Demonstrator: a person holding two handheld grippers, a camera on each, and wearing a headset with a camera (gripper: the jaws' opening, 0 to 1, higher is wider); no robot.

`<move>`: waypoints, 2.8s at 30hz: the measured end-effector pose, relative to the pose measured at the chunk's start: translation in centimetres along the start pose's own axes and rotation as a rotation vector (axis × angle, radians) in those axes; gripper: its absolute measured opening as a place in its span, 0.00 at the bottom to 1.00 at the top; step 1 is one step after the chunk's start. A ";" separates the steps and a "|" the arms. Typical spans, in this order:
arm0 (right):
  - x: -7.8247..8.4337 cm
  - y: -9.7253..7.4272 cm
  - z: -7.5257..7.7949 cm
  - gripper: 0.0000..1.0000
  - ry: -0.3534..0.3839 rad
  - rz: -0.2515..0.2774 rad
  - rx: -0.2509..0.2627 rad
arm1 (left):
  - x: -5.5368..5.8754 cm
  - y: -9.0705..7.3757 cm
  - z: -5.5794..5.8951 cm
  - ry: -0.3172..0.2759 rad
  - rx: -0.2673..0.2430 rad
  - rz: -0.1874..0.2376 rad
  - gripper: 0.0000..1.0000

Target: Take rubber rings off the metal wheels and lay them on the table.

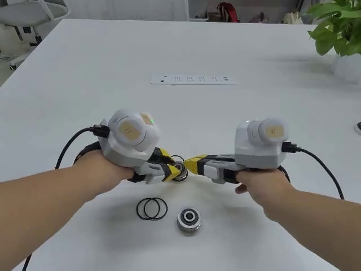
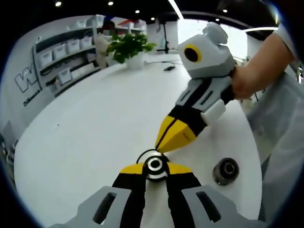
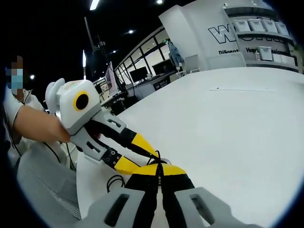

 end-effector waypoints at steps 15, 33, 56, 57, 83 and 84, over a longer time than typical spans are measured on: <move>-0.2 -0.2 0.0 0.00 0.009 0.020 0.008 | -0.5 -2.0 0.4 -0.034 -0.019 0.077 0.26; -0.7 -0.3 -0.2 0.00 0.004 0.024 0.002 | -0.4 -5.0 0.0 -0.044 -0.047 0.123 0.40; -1.2 -0.1 -1.9 0.00 0.009 0.011 -0.061 | 0.9 -8.7 0.5 -0.062 -0.043 0.135 0.61; -1.2 -0.1 -2.0 0.00 0.009 0.006 -0.065 | 1.0 -8.9 0.5 -0.060 -0.042 0.134 0.61; 0.7 1.1 -5.1 0.00 0.010 -0.100 -0.191 | 2.3 -10.9 0.6 -0.058 -0.040 0.128 0.71; 0.8 1.1 -5.2 0.00 0.014 -0.105 -0.192 | 2.4 -10.9 0.6 -0.058 -0.040 0.128 0.70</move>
Point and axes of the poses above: the centre of the closed fingertips' face, and the gripper's own axes: y roughly forward along the fingers, z roughly to its right, x roughly out of its underside, the point moved 9 cm from there along -y, roughly backward along the fingers, and after that the axes turned 9 degrees about z, right-handed, at the moved point
